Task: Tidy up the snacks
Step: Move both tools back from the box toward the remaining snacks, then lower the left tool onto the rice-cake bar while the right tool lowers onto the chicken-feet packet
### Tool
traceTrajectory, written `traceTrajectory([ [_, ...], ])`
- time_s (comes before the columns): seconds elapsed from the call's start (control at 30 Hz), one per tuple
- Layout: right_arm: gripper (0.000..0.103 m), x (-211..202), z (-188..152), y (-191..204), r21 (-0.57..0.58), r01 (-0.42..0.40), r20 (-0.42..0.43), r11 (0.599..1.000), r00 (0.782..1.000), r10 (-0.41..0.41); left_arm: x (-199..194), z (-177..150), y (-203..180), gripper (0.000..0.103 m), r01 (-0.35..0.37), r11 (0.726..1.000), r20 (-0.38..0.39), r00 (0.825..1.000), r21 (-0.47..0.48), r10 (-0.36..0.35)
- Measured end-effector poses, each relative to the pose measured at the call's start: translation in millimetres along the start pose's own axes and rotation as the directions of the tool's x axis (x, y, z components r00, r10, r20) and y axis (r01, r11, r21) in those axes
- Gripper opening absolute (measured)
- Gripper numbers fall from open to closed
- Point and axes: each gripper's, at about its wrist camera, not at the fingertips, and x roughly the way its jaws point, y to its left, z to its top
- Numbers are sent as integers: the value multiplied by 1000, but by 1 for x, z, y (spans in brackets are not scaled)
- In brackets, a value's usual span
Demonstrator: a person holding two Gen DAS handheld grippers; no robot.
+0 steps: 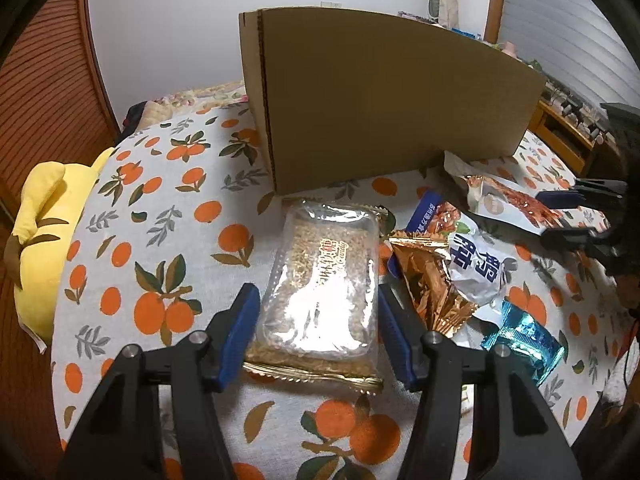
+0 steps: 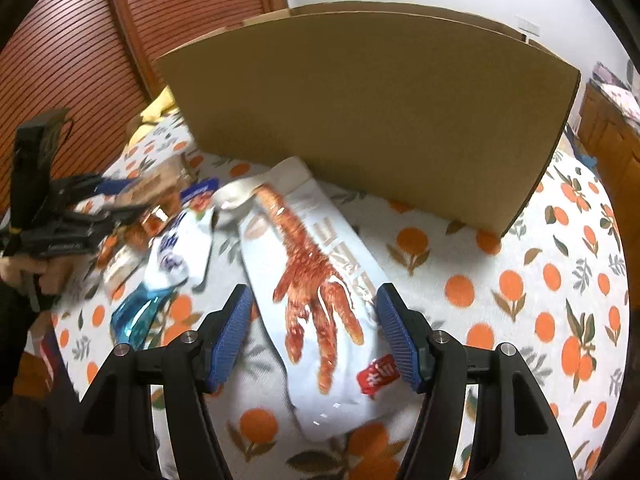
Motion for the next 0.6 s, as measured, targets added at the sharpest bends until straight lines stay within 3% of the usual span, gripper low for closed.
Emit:
traceTrajectory([
  [0.23,69,-12,-7,12,-45,26,9,999,1000,-26,1,0,-1,58,-8,1000,-1,1000,6,8],
  [0.6,79,14,10,15,-69,64,-14,996,998,-65,1,0,-2,59,-12,1000,0,1000,8,12],
])
